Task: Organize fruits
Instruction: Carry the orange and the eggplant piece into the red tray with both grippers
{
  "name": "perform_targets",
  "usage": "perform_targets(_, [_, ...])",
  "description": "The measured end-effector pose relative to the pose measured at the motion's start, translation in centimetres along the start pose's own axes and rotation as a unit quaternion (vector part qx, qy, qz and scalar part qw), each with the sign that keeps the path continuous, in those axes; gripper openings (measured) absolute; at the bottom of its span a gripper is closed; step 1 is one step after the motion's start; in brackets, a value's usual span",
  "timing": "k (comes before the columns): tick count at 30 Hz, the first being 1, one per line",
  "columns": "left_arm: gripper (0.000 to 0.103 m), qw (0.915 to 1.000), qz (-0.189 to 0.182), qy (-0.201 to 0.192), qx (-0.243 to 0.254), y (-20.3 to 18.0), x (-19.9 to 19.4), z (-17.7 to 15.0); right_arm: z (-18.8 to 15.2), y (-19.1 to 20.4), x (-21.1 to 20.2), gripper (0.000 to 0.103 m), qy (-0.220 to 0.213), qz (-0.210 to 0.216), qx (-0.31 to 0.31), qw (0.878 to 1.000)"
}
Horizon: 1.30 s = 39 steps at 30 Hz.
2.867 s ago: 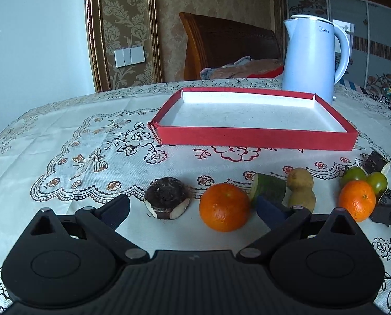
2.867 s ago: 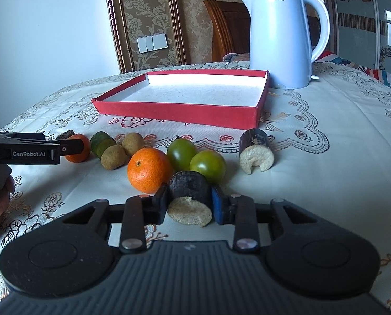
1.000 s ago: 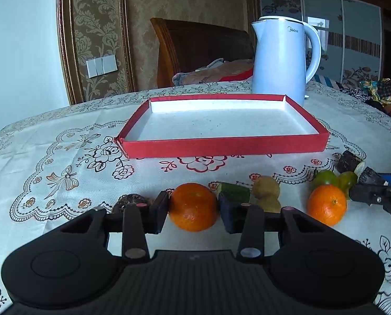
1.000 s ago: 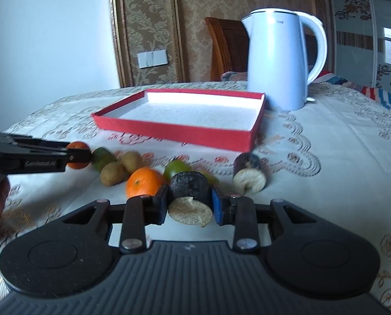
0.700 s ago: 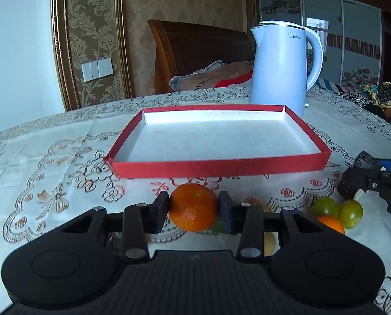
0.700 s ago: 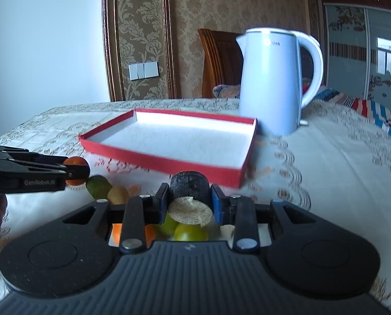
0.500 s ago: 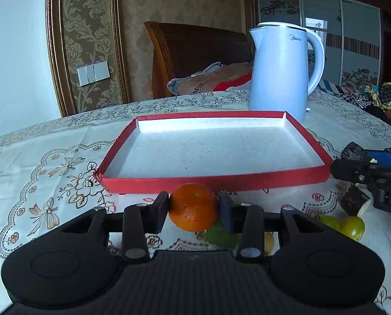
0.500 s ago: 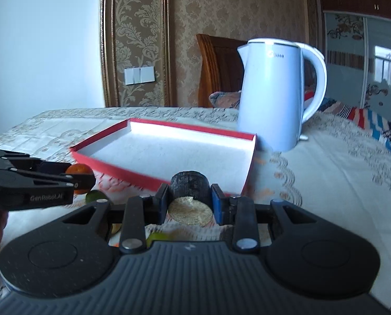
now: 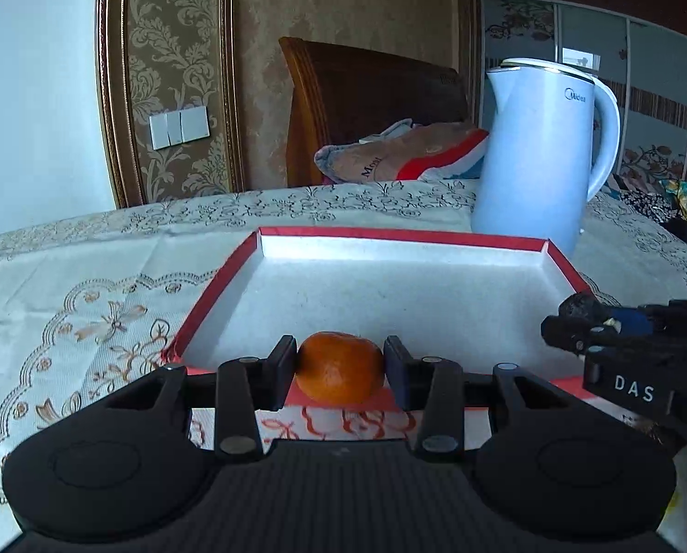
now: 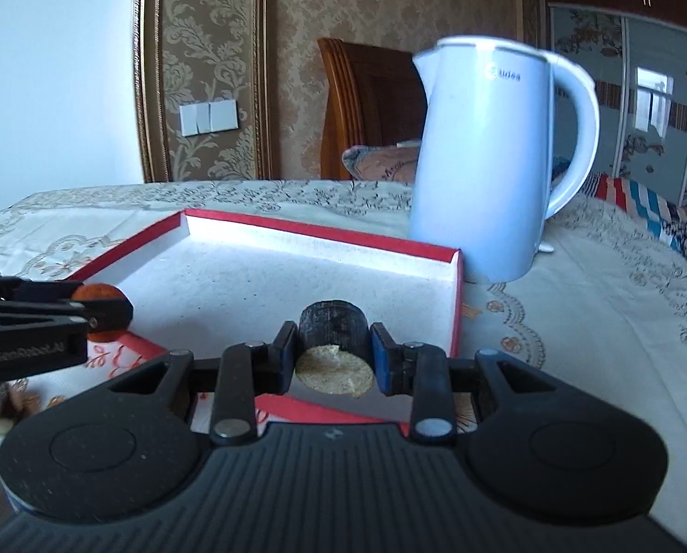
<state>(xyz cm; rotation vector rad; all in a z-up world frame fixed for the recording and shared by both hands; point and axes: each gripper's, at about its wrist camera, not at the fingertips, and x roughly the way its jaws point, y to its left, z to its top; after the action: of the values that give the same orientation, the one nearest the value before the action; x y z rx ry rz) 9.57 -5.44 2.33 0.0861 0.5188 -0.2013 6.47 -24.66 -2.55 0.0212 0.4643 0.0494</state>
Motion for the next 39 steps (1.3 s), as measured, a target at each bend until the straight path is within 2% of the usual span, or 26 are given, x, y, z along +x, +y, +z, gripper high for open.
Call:
perform_targets(5, [0.041, 0.9996, 0.019, 0.021, 0.003, 0.1, 2.7, 0.3, 0.7, -0.4, 2.4, 0.031, 0.018, -0.01, 0.016, 1.0])
perform_targets(11, [0.041, 0.9988, 0.024, 0.041, -0.012, 0.6, 4.7, 0.5, 1.4, -0.6, 4.4, 0.031, 0.03, -0.01, 0.025, 0.999])
perform_targets(19, [0.041, 0.9985, 0.039, 0.035, -0.012, 0.5, 6.0, 1.1, 1.7, -0.4, 5.9, 0.031, 0.06, 0.0, 0.023, 0.998])
perform_targets(32, [0.042, 0.9981, 0.056, 0.026, 0.003, -0.2, 6.6, 0.9, 1.9, -0.6, 6.8, 0.032, 0.077, 0.002, 0.037, 0.996])
perform_targets(39, [0.043, 0.9968, 0.066, 0.044, 0.012, -0.5, 7.4, 0.2, 1.8, -0.8, 7.1, 0.032, 0.084, 0.008, 0.039, 0.996])
